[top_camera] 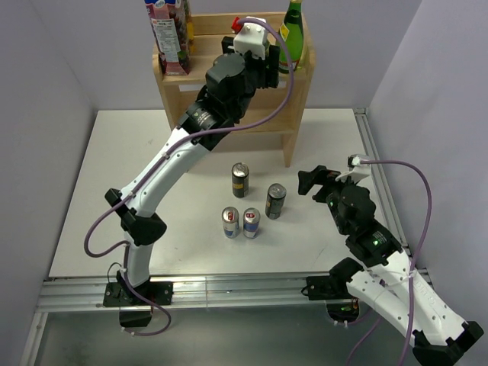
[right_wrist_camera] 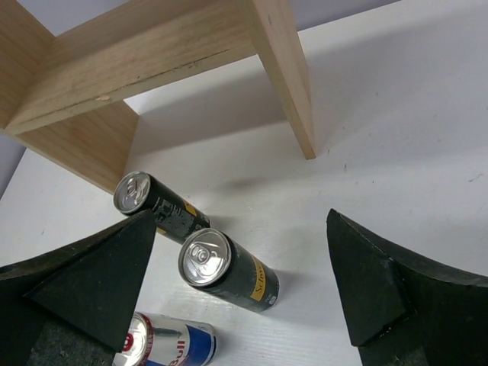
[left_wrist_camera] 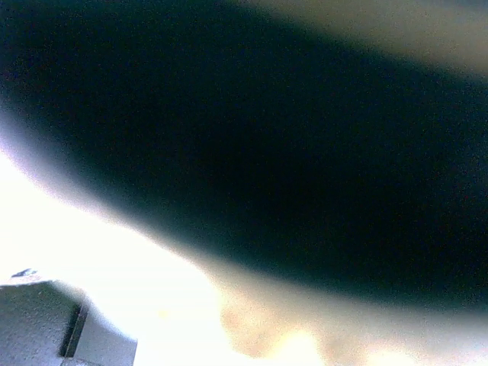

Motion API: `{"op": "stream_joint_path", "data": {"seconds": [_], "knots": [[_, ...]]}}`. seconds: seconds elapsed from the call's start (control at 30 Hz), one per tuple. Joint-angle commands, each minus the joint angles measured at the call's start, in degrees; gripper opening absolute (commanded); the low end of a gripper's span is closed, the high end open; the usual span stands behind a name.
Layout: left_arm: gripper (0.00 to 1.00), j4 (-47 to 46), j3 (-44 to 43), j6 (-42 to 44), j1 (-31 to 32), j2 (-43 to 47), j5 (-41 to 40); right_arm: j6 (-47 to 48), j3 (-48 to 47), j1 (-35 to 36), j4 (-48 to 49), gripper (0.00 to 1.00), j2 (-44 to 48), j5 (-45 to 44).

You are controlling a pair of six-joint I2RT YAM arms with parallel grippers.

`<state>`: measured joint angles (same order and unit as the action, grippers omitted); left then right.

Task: Place and organize the beverage onto the shelf

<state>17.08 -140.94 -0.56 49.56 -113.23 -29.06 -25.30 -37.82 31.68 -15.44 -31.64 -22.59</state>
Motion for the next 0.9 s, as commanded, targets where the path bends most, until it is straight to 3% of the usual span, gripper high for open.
{"op": "stream_joint_path", "data": {"seconds": [0.0, 0.7, 0.87], "knots": [[0.00, -11.63, -4.78, -3.74, -4.20, 1.52, 2.86, -1.07, 1.08, 0.13, 0.15, 1.00, 0.79, 0.18], [0.00, -12.42, -4.34, -6.83, -9.75, -1.11, 9.64, -1.33, 2.40, 0.14, 1.29, 1.00, -2.02, 0.35], [0.05, -11.99, -4.78, -6.56, -9.75, -1.64, 9.72, -1.33, 2.75, 0.22, 1.91, 1.00, -2.46, 0.53]]}}
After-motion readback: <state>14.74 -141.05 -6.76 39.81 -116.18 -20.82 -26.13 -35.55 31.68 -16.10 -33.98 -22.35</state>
